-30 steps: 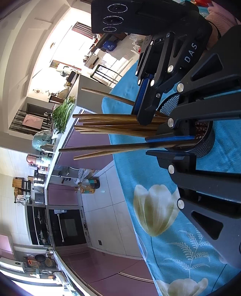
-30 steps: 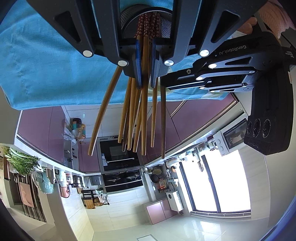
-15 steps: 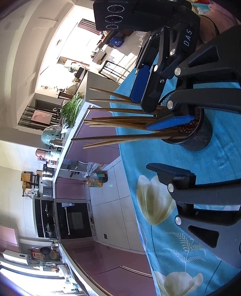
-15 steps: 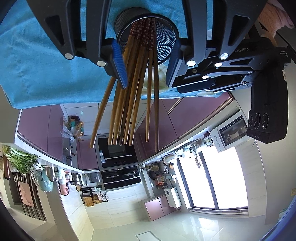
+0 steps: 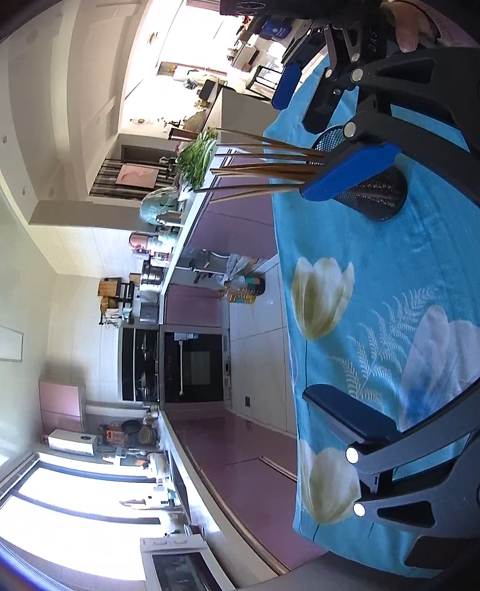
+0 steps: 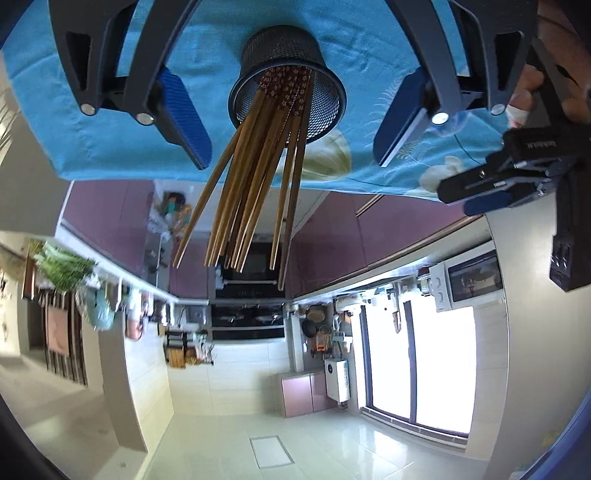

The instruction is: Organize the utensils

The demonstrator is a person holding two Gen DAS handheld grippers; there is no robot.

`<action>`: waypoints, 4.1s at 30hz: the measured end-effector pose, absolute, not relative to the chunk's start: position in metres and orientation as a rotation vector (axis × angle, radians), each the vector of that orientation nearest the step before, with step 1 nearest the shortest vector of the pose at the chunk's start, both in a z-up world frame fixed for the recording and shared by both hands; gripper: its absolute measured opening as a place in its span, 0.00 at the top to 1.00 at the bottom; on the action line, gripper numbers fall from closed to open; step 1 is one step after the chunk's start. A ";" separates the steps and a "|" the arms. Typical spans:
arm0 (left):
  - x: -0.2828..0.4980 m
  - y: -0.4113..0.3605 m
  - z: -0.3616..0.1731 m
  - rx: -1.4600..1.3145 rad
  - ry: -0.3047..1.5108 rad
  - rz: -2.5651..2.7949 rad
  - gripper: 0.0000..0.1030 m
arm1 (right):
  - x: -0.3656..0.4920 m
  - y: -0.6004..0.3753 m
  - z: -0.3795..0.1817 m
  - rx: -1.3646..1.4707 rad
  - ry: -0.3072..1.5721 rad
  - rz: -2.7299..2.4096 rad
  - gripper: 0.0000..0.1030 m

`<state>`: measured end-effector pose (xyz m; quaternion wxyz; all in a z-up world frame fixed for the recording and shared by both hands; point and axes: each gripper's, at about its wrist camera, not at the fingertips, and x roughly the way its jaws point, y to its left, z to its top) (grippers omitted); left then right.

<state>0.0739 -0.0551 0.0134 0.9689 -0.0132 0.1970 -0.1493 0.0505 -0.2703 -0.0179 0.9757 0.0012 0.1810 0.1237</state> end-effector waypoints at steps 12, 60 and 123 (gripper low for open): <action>0.014 -0.015 0.012 -0.005 0.268 -0.104 0.05 | 0.019 -0.241 -0.021 -0.022 0.240 0.203 0.07; -0.028 -0.011 0.012 -0.013 0.174 -0.010 0.05 | 0.001 -0.227 -0.020 -0.016 0.188 0.179 0.07; -0.025 -0.014 0.012 -0.014 0.173 -0.013 0.05 | 0.001 -0.229 -0.021 -0.003 0.179 0.184 0.07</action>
